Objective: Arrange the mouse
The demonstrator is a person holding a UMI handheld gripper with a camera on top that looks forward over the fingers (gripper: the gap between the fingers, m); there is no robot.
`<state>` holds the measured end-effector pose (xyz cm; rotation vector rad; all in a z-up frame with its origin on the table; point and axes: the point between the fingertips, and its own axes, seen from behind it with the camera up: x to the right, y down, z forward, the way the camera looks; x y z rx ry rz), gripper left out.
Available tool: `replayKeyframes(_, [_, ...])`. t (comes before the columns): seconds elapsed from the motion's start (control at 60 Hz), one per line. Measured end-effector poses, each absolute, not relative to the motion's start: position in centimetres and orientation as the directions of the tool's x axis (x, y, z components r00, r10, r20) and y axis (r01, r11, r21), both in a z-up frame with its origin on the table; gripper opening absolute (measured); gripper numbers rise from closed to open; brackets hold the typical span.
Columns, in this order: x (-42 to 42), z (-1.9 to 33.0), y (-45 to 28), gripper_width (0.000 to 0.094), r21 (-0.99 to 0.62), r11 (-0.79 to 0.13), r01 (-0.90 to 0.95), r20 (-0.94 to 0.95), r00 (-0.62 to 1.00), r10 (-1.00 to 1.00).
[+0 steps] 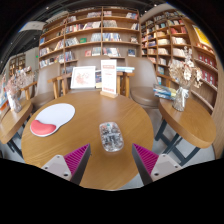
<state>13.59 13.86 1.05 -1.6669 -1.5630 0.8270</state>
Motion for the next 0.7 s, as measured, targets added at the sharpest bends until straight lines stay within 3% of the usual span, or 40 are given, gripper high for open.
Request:
replayKeyframes(0.383, [8.0, -1.5, 14.6, 0.0853, -0.779, -0.053, 0.625, -0.015, 0.067, 0.998])
replayKeyframes(0.7, [6.1, -1.8, 14.6, 0.0847, -0.774, -0.025, 0.633, 0.011, 0.053, 0.999])
